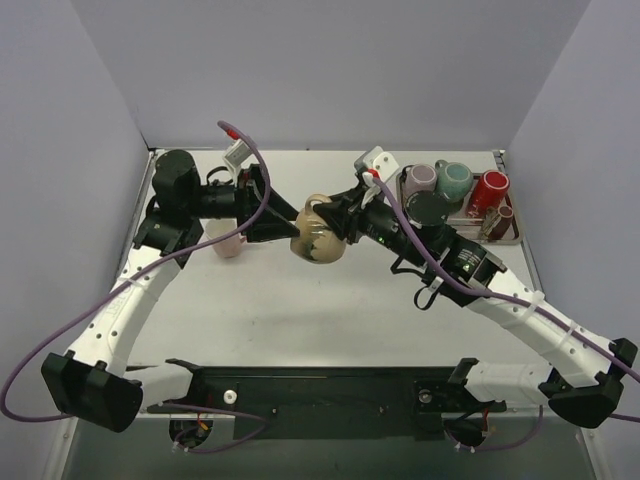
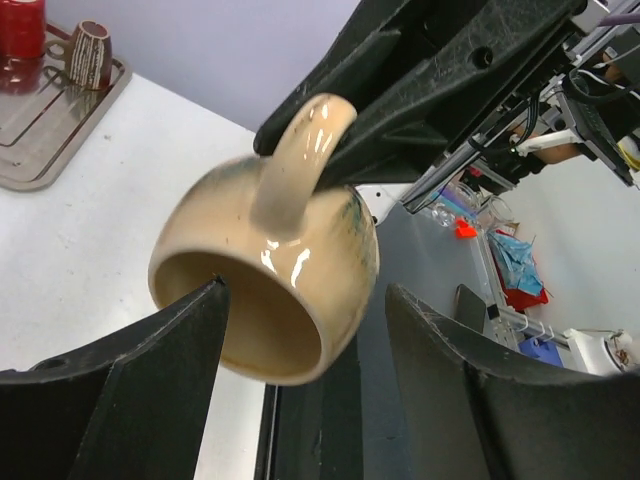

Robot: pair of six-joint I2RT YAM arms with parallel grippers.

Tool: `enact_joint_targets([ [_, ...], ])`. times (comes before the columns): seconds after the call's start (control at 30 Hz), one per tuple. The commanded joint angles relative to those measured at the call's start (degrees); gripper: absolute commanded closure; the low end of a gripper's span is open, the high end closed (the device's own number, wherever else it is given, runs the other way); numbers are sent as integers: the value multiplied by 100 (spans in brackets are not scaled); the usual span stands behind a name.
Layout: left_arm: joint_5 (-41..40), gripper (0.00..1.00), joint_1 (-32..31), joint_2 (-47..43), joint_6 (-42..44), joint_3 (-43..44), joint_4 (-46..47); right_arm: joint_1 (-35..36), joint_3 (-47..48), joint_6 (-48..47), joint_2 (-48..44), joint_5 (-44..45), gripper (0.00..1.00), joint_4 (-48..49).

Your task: Turn the mug right side up

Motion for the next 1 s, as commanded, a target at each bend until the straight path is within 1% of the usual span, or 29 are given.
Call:
enact_joint_targets([
  [0.0, 182, 26, -218, -20, -402, 72, 725, 127, 141, 249, -116, -116, 100, 1390],
  [0.1, 166, 27, -412, -19, -402, -42, 716, 136, 89, 266, -46, -45, 100, 1556],
  [0.13, 139, 29, -482, 7, -411, -103, 707, 136, 80, 258, -28, -36, 100, 1574],
  [0.17, 122, 37, -509, 33, -428, -121, 716, 136, 80, 266, 7, -10, 100, 1583],
  [0.2, 130, 42, -527, 77, -516, -139, 751, 136, 89, 258, 16, 7, 100, 1592],
  [0.23, 148, 54, -527, 104, -569, -148, 855, 127, 36, 232, 33, 68, 100, 1644],
  [0.27, 165, 62, -527, 139, -691, -139, 952, 118, 1, 223, 34, 95, 100, 1697],
  [0.3, 174, 79, -527, 139, -718, -122, 962, 101, -95, 231, 25, 156, 100, 1767],
  [0.33, 157, 92, -527, 148, -719, -113, 945, 83, -148, 240, 42, 166, 100, 1785],
  [0.37, 104, 100, -518, 148, -649, -87, 927, 48, -210, 257, 51, 157, 100, 1751],
  [0.4, 60, 100, -510, 148, -570, -69, 683, 22, -236, 232, 77, 148, 100, 1689],
  [0.43, -79, 100, -466, 174, -160, 36, 402, -31, -263, 240, 78, 192, 100, 1515],
  [0.47, -394, 100, -439, 192, 235, 150, -540, -66, -315, 257, 86, 384, 100, 1391],
  [0.5, -623, 100, -422, 322, 1136, 447, -1080, -179, -324, 258, 86, 412, 90, 1085],
  [0.53, -1417, 100, -430, 411, 1823, 711, -2469, -346, -324, 301, 86, 795, 57, 900],
  [0.57, -1974, 100, -526, 646, 2857, 1105, -2970, -434, -307, 336, 104, 1033, 45, 454],
  [0.6, -2980, 100, -614, 744, 3102, 1231, -3698, -670, -272, 450, 156, 1471, 30, 241],
  [0.63, -3529, 100, -737, 972, 3783, 1319, -3853, -768, -254, 521, 174, 1684, 21, -196],
  [0.67, -4396, 100, -790, 1096, 3912, 1311, -3994, -1030, -272, 687, 235, 2095, 17, -645],
  [0.7, -4675, 100, -860, 1297, 4148, 1250, -4021, -1120, -289, 706, 262, 2273, 13, -788],
  [0.73, -5139, 100, -852, 1447, 4211, 1215, -4065, -1278, -376, 706, 306, 2728, 13, -1042],
  [0.8, -5641, 100, -931, 1878, 4440, 1241, -4284, -1436, -535, 619, 341, 3256, 13, -1263],
  [0.83, -5740, 100, -1036, 2192, 4588, 1328, -4381, -1481, -579, 609, 359, 3399, 13, -1334],
  [0.97, -6223, 100, -1239, 2906, 4722, 1540, -4689, -1885, -746, 662, 429, 3584, 13, -1624],
])
